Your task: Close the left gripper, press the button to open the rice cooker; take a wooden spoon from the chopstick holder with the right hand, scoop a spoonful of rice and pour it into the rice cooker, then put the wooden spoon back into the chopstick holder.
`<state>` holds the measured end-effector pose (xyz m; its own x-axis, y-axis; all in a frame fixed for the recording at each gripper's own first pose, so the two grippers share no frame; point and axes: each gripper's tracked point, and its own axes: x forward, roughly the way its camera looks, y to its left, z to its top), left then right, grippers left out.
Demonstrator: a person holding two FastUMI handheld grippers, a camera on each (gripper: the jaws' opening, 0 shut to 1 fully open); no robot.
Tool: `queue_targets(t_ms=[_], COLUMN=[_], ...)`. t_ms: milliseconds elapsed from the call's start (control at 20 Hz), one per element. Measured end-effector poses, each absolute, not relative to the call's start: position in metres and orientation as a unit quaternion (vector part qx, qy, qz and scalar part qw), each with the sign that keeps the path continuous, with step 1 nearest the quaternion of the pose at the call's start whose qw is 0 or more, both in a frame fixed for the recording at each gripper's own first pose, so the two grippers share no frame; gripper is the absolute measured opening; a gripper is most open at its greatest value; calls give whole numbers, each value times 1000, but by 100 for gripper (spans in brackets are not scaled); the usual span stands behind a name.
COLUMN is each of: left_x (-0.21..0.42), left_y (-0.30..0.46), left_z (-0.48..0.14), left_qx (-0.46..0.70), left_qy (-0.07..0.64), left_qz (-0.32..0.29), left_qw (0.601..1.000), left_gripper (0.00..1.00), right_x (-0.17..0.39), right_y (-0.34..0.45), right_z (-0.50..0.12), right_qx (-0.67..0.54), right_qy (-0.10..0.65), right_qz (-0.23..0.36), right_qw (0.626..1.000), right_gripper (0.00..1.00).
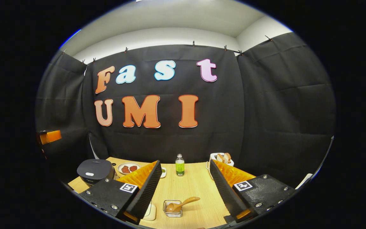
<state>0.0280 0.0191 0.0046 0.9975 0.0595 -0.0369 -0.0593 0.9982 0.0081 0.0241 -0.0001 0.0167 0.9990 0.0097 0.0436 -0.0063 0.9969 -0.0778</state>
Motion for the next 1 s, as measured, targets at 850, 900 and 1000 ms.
queue_targets(t_ms=[850,900,1000], left_x=[50,55,66], left_y=[14,13,10], left_z=[-10,-18,-35], left_qx=[31,29,19], left_qy=[49,58,74], left_qz=[6,3,-5], left_qw=[998,998,997], left_gripper=[4,4,1], right_x=[29,29,29], right_y=[-10,-11,-13], right_z=[6,6,3], right_qx=[-37,-36,-35], right_qy=[-4,-2,0], right_qz=[-6,-8,-9], right_qw=[999,999,999], right_gripper=[94,94,94])
